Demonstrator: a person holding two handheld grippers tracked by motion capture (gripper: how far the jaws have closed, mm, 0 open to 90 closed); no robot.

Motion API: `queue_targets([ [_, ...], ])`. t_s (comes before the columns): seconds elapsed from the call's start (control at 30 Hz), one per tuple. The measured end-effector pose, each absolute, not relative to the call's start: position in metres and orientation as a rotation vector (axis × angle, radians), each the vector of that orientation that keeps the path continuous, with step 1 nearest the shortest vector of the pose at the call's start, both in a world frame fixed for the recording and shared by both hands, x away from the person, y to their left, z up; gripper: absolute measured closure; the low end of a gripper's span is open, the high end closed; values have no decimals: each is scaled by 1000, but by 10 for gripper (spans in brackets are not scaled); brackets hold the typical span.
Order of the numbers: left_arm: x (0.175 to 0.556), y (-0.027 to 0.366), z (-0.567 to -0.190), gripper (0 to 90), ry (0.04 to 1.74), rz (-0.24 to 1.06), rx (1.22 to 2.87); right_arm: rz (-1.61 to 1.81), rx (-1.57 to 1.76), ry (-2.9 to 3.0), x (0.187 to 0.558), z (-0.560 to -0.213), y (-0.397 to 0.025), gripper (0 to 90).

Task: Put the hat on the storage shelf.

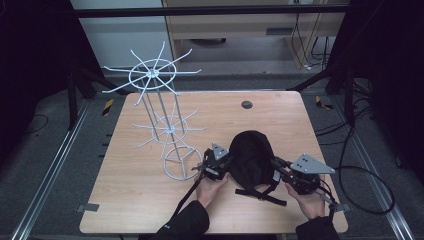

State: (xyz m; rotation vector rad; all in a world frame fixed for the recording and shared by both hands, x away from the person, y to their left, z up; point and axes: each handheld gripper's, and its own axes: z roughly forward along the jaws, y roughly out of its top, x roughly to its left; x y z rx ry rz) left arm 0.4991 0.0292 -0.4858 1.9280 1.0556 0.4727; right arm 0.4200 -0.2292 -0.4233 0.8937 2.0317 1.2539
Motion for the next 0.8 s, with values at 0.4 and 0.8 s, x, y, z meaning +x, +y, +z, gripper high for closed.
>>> queue_targets([
  [0.4,508,22,-499,735,1052,484,1953,1299,822,2186,416,-441,-211,825],
  [0.8,502,28,-487,409,977,432,1982,1269,825,2223,413,-448,-210,826],
])
